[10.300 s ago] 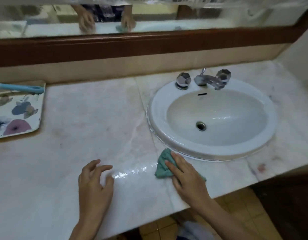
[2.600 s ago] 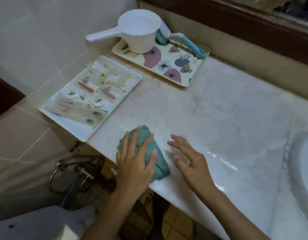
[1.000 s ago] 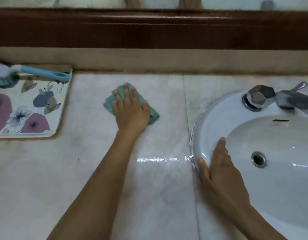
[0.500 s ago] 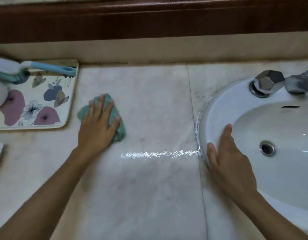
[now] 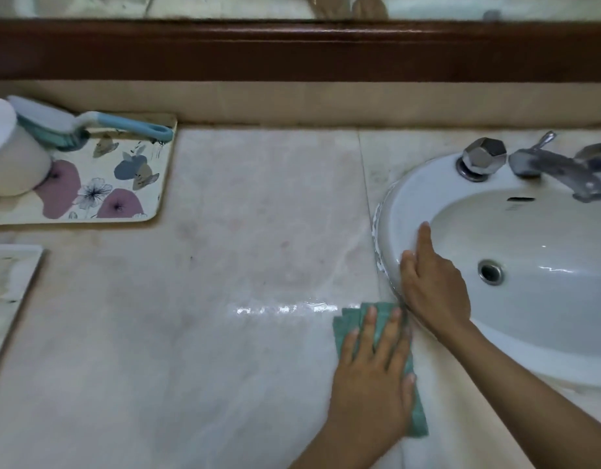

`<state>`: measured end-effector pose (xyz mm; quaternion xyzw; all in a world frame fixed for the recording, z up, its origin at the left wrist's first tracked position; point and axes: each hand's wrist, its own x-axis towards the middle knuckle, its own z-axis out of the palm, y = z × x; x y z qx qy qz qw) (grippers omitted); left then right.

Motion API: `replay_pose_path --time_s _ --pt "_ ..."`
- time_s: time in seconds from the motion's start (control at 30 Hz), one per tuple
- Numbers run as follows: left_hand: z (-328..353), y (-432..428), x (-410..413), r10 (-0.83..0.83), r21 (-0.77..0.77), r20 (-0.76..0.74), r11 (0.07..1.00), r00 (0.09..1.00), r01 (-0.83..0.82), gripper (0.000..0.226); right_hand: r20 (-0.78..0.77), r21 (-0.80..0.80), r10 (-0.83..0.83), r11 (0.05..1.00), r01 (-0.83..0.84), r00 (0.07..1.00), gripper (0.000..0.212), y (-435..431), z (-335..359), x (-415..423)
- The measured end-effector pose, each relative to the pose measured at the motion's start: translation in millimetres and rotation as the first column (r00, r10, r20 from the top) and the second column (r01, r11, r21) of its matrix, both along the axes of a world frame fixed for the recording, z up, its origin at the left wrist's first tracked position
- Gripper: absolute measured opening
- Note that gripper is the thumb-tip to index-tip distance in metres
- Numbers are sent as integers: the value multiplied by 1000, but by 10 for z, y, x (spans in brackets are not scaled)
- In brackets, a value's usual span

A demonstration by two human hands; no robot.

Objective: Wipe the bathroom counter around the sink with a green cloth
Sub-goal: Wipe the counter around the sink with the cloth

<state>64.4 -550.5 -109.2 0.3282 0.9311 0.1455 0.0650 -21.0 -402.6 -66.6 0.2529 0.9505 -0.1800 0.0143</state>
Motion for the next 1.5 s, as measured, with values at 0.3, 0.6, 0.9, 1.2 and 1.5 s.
replay_pose_path --time_s 0.3,0.6,0.9,1.2,1.5 --pt "-39 -783 -1513 267 -93 34 960 963 -263 66 -24 129 67 990 -64 997 62 -13 -59 51" --pt "47 -727 84 -39 -2 38 999 999 39 63 -168 295 219 942 -163 961 54 -369 -85 260" --pt "38 -2616 -1432 444 -115 59 893 894 -435 65 212 83 374 913 -398 903 67 -1407 -336 615" --pt "19 -3453 -424 830 -87 51 558 556 -825 64 229 115 362 912 -394 904 64 -1485 -269 605" --pt "-28 -2361 239 674 -77 -16 736 739 -673 68 -86 -240 246 936 -259 966 20 -1447 165 798"
